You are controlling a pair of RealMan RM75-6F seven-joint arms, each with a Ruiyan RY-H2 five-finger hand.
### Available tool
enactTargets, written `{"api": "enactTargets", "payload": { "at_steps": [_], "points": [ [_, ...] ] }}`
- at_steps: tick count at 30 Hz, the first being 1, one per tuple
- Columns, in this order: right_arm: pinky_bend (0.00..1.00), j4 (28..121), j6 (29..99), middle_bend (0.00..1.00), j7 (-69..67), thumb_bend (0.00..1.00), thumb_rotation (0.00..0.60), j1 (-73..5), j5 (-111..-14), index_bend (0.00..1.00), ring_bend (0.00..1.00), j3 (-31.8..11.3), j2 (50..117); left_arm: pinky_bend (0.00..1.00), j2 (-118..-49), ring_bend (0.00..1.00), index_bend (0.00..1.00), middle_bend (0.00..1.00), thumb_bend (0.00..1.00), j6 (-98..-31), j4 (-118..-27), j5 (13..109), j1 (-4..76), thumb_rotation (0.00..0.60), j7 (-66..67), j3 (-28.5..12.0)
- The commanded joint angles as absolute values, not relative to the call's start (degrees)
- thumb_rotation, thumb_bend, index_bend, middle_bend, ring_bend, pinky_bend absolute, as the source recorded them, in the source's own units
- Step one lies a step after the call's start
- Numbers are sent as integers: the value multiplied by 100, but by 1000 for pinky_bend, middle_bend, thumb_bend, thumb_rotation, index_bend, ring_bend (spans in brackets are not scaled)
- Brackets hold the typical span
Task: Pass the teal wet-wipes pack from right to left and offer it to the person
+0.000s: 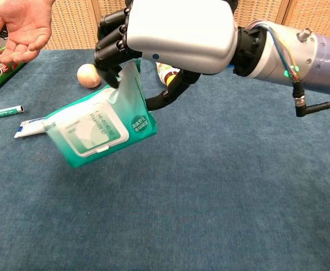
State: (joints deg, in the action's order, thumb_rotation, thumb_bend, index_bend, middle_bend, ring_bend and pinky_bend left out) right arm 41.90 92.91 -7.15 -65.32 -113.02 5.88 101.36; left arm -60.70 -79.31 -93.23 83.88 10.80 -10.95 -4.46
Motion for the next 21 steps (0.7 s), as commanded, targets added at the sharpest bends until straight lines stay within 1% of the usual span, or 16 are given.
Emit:
{"api": "enactTargets", "payload": {
  "at_steps": [1,2,3,4,9,12,13,16,21],
  "points": [
    [447,4853,8530,12,-295,73,600,-6354,-10800,26,4,427,9945,0,-6066,0,16,0,0,-7920,-9312,8378,1081,600,-1109,-444],
    [412,5036,8463,0,-152,21,600,-6321,-10743,5,0,388,9848,0,-6067,0,16,0,0,-7912,-9308,8374,1083,600,-1110,-442],
    [373,5258,8393,0,55,0,600,-6286,-10703,0,0,354,9701,0,-6068,0,16,0,0,-7902,-9306,8375,1088,600,-1111,-439],
    [352,5420,8358,0,195,0,600,-6264,-10691,0,0,336,9582,0,-6069,0,16,0,0,-7896,-9308,8379,1092,600,-1109,-437],
    [335,6364,8278,0,745,0,600,-6085,-10695,0,0,327,8791,0,-6068,0,16,0,0,-7903,-9333,8396,1093,600,-1085,-427],
    [334,7035,8372,0,1170,0,600,-5752,-10594,0,0,368,8120,0,-6066,0,16,0,0,-7915,-9346,8423,1093,600,-1078,-418],
    [335,7290,8450,0,1279,0,600,-5587,-10533,0,0,387,7879,0,-6063,0,16,0,0,-7917,-9352,8444,1096,600,-1078,-412],
    [335,7739,8712,0,1371,0,600,-5172,-10367,0,0,415,7449,0,-6052,0,16,0,0,-7922,-9366,8538,1118,600,-1068,-389],
    [335,8417,9529,0,1283,0,600,-4072,-9903,0,0,555,6830,0,-6066,0,16,0,0,-7946,-9306,9061,1264,600,-1100,-291]
  ]
}}
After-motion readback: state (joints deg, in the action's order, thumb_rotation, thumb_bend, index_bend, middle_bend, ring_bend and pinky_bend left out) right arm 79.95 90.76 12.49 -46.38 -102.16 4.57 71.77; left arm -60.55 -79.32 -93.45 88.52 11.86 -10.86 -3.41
